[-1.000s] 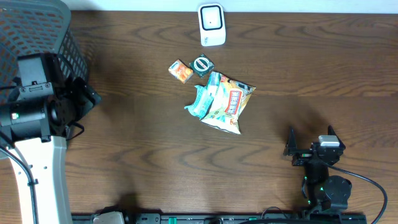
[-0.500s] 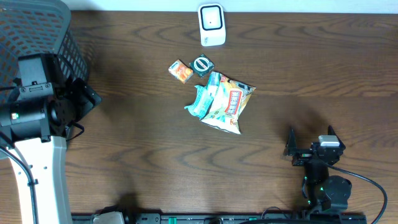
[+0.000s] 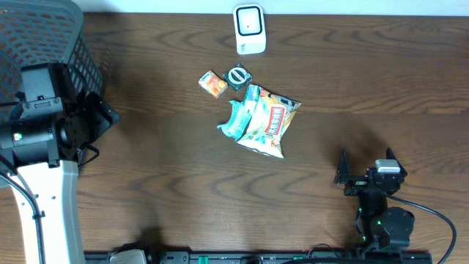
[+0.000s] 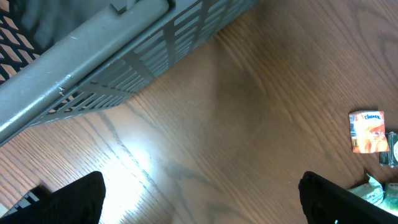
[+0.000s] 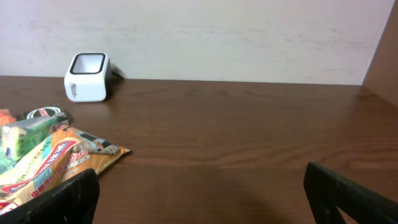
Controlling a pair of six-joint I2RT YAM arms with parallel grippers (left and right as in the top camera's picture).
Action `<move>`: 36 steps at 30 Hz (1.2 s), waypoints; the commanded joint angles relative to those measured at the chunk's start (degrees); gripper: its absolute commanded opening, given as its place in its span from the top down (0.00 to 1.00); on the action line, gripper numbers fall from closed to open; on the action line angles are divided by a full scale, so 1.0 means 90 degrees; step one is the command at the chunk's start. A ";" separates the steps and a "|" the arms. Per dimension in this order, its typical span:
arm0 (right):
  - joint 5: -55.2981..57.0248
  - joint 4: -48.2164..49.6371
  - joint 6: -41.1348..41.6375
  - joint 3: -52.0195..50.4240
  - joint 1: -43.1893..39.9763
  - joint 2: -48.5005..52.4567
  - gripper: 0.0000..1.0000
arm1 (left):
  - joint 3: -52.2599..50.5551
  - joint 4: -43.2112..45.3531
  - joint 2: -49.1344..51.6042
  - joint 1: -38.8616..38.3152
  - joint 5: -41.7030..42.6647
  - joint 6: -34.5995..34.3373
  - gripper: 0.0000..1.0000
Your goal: Scan the item barcode
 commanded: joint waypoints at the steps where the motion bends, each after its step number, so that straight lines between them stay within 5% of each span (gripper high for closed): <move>1: 0.0032 -0.0029 -0.0049 -0.0012 -0.0044 -0.0034 0.01 | 0.0015 -0.0024 0.0000 0.0034 -0.0019 -0.0061 0.02; 9: 0.0024 0.0095 0.0034 -0.0012 -0.0044 -0.0034 0.01 | 0.0015 -0.0024 0.0000 0.0034 -0.0019 -0.0061 0.03; 18: -0.4772 0.0340 0.3434 -0.0010 -0.0039 -0.0034 0.01 | 0.0015 -0.0024 0.0000 0.0034 -0.0019 -0.0061 0.02; 24: -0.4240 0.1569 0.4889 -0.0010 -0.0039 -0.0034 0.01 | 0.0015 -0.0024 0.0000 0.0034 -0.0019 -0.0061 0.02; 32: -0.2329 0.5537 0.5697 0.0080 -0.0039 -0.0034 0.01 | 0.0015 -0.0024 0.0000 0.0034 -0.0019 -0.0061 0.03; 36: -0.1758 0.5877 0.5450 0.0729 -0.0039 -0.0017 0.01 | 0.0015 -0.0024 0.0000 0.0034 -0.0019 -0.0061 0.02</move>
